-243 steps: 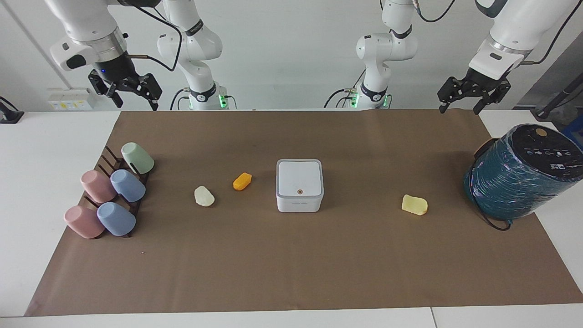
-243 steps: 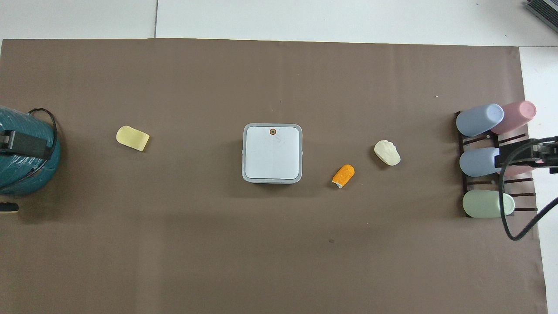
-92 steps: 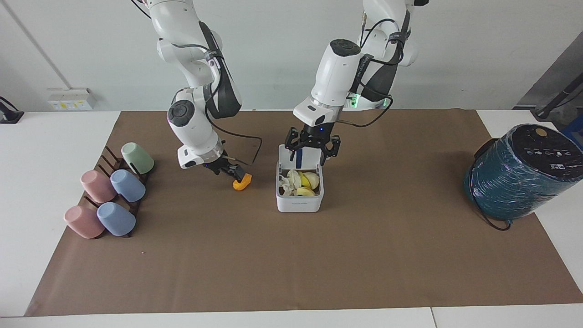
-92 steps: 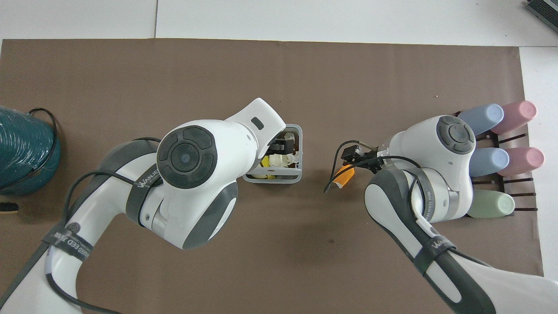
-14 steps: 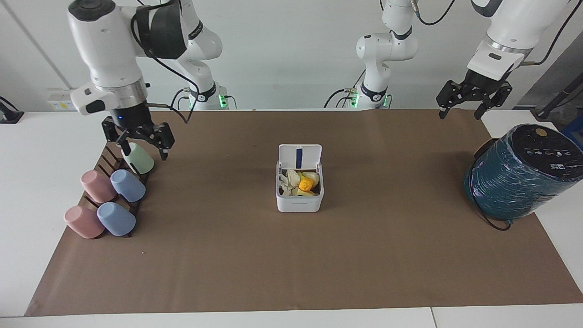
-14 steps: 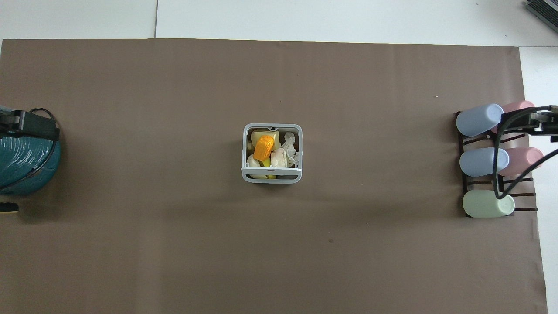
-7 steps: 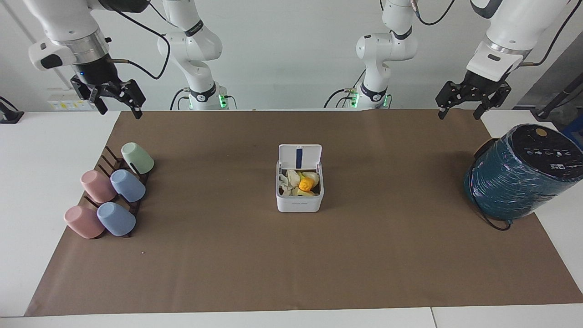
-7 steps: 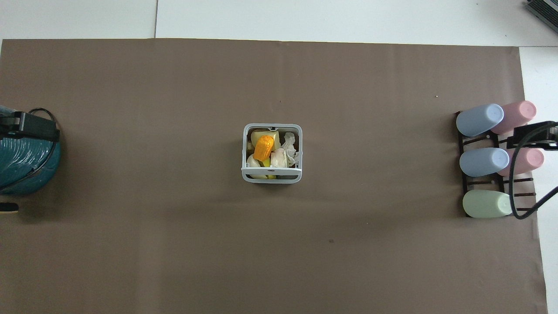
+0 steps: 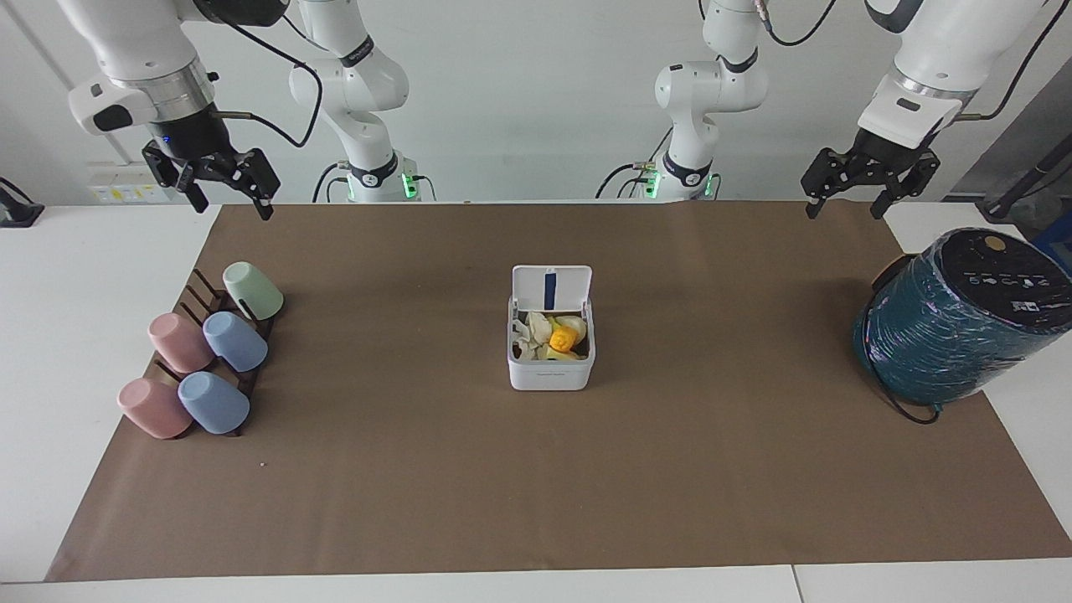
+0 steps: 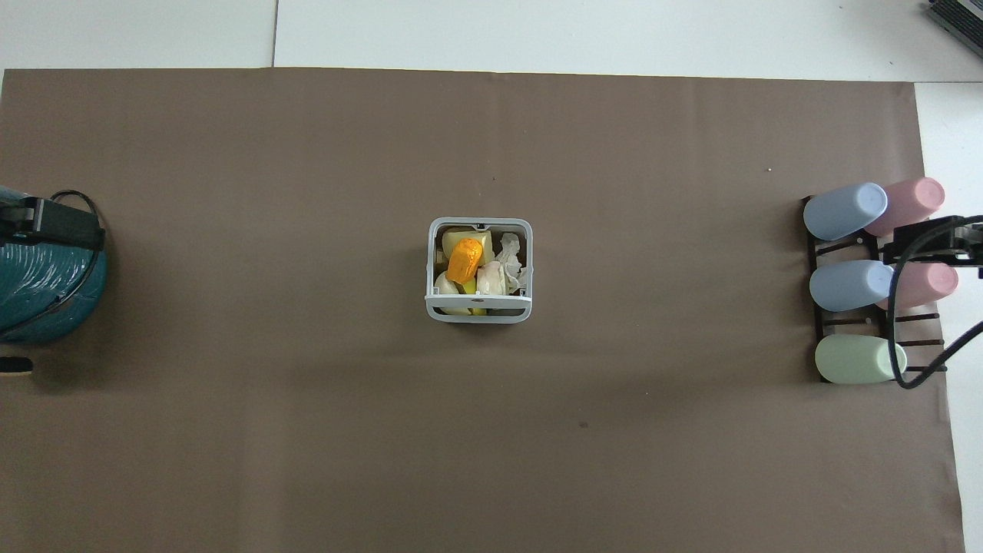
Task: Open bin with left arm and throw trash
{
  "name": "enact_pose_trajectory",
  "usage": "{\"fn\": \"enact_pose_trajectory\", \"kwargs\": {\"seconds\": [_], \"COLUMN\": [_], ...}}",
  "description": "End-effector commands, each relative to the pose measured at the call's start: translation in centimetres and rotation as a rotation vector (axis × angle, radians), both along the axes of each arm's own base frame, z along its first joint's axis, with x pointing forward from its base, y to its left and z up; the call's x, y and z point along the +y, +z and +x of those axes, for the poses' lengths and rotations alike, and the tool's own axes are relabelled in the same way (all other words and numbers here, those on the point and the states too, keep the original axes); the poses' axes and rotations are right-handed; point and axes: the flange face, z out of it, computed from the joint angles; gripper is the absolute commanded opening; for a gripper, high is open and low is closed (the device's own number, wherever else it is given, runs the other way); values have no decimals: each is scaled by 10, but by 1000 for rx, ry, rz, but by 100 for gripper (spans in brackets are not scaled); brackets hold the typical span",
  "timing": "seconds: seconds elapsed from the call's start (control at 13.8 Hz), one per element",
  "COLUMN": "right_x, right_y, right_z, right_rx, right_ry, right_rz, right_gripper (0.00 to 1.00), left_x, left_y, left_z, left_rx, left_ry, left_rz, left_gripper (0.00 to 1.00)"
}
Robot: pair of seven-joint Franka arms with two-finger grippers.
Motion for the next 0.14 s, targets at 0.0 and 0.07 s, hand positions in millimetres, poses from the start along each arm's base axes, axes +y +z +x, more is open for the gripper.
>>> {"fn": "enact_pose_trajectory", "kwargs": {"seconds": [0.0,0.07], "right_x": [0,-1], "right_y": [0,2], "right_z": [-7,-10], "right_rx": [25,59], "right_ry": [18,15], "right_rz": [-12,-8], "right_gripper": [100,100], "left_x": [4,4], "left_y": [-1,-1], "left_z": [-8,-8], "left_rx": [-3,-5], "left_ry": [-5,-5], "left_rz": [-11,-11], "left_gripper": [100,100]}}
